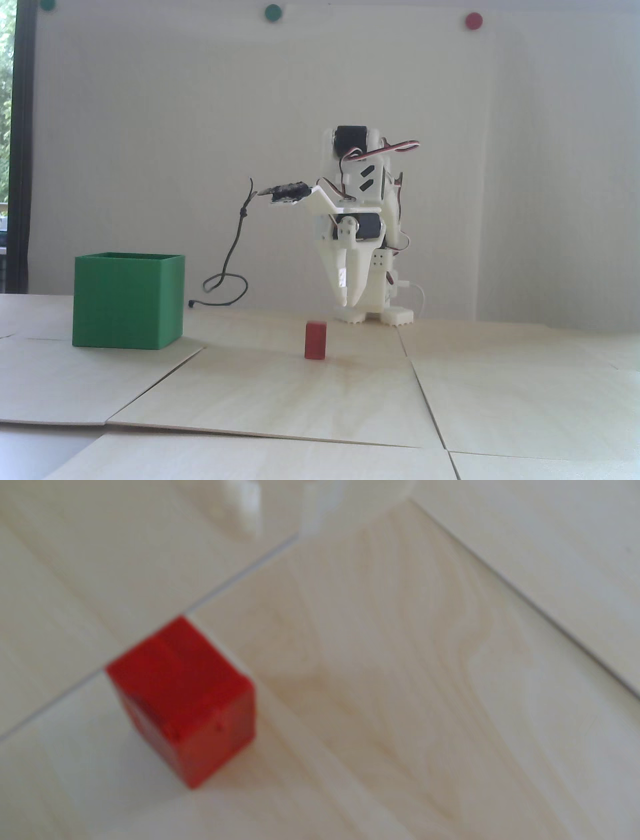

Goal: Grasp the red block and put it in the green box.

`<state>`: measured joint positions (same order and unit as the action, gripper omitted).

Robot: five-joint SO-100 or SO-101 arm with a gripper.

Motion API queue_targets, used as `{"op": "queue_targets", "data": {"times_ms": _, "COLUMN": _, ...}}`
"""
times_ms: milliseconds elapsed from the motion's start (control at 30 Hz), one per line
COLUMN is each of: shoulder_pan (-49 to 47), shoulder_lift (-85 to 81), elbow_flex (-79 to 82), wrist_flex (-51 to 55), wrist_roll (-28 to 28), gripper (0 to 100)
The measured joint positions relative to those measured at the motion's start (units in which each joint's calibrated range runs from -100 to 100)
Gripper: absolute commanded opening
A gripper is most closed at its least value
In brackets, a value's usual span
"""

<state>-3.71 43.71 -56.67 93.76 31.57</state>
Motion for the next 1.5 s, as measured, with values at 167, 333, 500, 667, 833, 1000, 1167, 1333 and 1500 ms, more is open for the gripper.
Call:
{"op": "queue_targets", "data": {"times_ms": 167, "shoulder_pan": 0.0, "shoulder_lift": 6.39, "elbow_flex": -15.67, "wrist_flex": 3.66, "wrist_roll": -0.46, "gripper": 31}}
{"op": "queue_targets", "data": {"times_ms": 333, "shoulder_pan": 0.0, "shoulder_lift": 7.8, "elbow_flex": -20.32, "wrist_flex": 3.83, "wrist_roll": -0.46, "gripper": 37}}
{"op": "queue_targets", "data": {"times_ms": 500, "shoulder_pan": 1.91, "shoulder_lift": 7.97, "elbow_flex": -20.5, "wrist_flex": 3.83, "wrist_roll": -1.95, "gripper": 37}}
{"op": "queue_targets", "data": {"times_ms": 667, "shoulder_pan": 2.45, "shoulder_lift": 8.05, "elbow_flex": -16.83, "wrist_flex": 3.83, "wrist_roll": 1.9, "gripper": 37}}
{"op": "queue_targets", "data": {"times_ms": 833, "shoulder_pan": 1.6, "shoulder_lift": 8.05, "elbow_flex": -13.97, "wrist_flex": 3.83, "wrist_roll": 8.17, "gripper": 37}}
{"op": "queue_targets", "data": {"times_ms": 1000, "shoulder_pan": 0.08, "shoulder_lift": 8.05, "elbow_flex": -13.97, "wrist_flex": 3.83, "wrist_roll": 10.89, "gripper": 37}}
{"op": "queue_targets", "data": {"times_ms": 1167, "shoulder_pan": -1.38, "shoulder_lift": 8.05, "elbow_flex": -12.0, "wrist_flex": 3.83, "wrist_roll": 11.35, "gripper": 37}}
{"op": "queue_targets", "data": {"times_ms": 1333, "shoulder_pan": -2.45, "shoulder_lift": 8.05, "elbow_flex": -5.73, "wrist_flex": 3.83, "wrist_roll": 11.41, "gripper": 37}}
{"op": "queue_targets", "data": {"times_ms": 1500, "shoulder_pan": -2.52, "shoulder_lift": 8.05, "elbow_flex": -7.16, "wrist_flex": 3.83, "wrist_roll": 10.07, "gripper": 37}}
